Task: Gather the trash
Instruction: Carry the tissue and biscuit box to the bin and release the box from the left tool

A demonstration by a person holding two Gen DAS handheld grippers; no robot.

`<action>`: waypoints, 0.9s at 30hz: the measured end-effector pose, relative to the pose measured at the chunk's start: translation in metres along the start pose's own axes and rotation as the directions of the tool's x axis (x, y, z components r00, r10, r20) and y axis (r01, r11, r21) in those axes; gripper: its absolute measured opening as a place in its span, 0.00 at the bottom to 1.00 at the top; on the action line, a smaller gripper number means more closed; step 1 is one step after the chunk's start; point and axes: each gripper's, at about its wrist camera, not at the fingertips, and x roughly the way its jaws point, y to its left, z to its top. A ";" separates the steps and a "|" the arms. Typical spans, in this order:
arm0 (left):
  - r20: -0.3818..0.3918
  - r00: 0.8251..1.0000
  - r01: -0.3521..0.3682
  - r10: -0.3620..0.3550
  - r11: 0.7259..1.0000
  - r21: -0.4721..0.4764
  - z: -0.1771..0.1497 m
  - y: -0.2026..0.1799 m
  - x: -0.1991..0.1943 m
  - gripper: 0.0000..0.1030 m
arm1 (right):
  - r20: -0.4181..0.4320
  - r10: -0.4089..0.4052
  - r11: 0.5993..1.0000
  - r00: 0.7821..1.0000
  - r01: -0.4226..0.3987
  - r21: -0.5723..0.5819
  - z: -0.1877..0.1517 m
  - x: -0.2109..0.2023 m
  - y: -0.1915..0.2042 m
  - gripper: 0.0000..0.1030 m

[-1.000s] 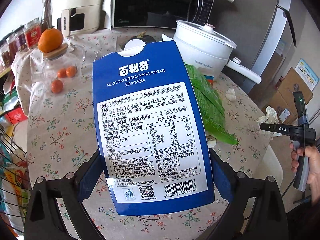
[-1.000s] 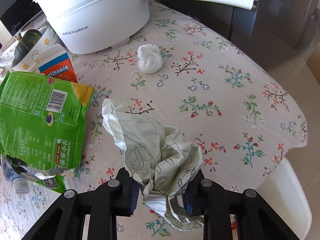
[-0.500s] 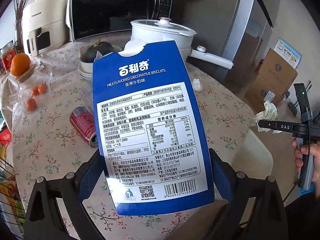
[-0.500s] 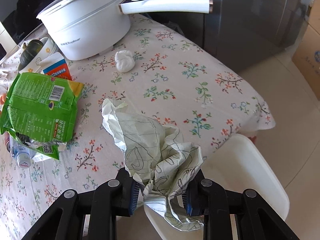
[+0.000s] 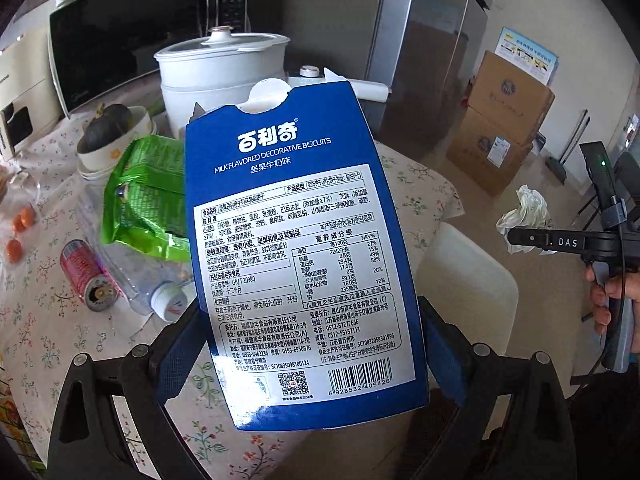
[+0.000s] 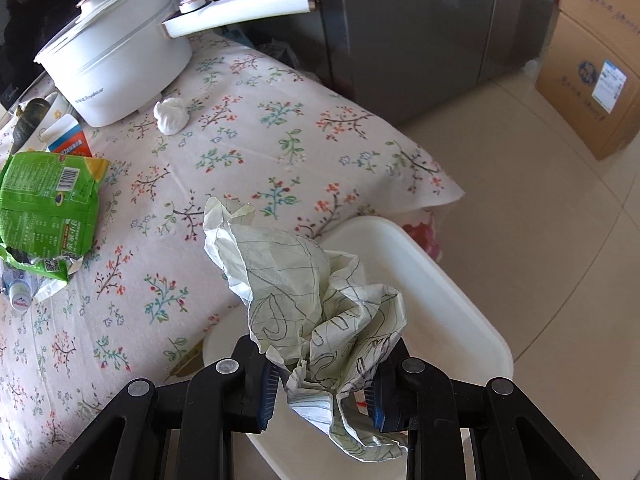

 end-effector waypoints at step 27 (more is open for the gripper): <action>-0.260 0.945 0.251 -0.196 0.948 0.197 -0.024 -0.157 0.100 0.95 | -0.038 -0.059 0.991 0.998 0.063 0.114 -0.047 -0.024 -0.092 0.31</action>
